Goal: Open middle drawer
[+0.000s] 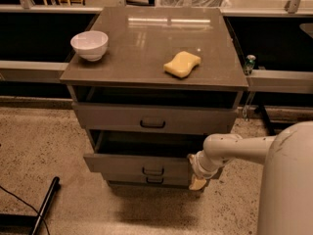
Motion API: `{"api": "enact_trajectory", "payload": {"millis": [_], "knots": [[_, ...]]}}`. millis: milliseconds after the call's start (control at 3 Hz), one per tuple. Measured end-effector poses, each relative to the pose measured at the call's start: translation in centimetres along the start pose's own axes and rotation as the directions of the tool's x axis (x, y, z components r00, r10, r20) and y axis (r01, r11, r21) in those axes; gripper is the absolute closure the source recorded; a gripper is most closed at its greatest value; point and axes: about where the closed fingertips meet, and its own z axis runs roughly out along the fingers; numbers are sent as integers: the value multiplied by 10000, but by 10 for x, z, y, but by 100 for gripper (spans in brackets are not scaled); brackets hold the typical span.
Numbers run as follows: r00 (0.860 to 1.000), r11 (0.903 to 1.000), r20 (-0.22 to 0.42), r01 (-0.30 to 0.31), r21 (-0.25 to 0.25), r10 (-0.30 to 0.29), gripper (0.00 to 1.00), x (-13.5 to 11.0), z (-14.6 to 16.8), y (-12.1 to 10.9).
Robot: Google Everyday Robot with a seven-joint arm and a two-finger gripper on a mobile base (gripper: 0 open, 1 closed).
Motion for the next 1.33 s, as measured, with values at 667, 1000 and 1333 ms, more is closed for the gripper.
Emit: {"api": "enact_trajectory", "payload": {"millis": [667,1000,1333], "knots": [[9996,9993,287,-54,383,43,40,-12,-12,7],[9994,9992,351,-36,401,22,40,-14,-13,9],[9979,9987,649,53,501,-86,21,-23,-20,23]]}}
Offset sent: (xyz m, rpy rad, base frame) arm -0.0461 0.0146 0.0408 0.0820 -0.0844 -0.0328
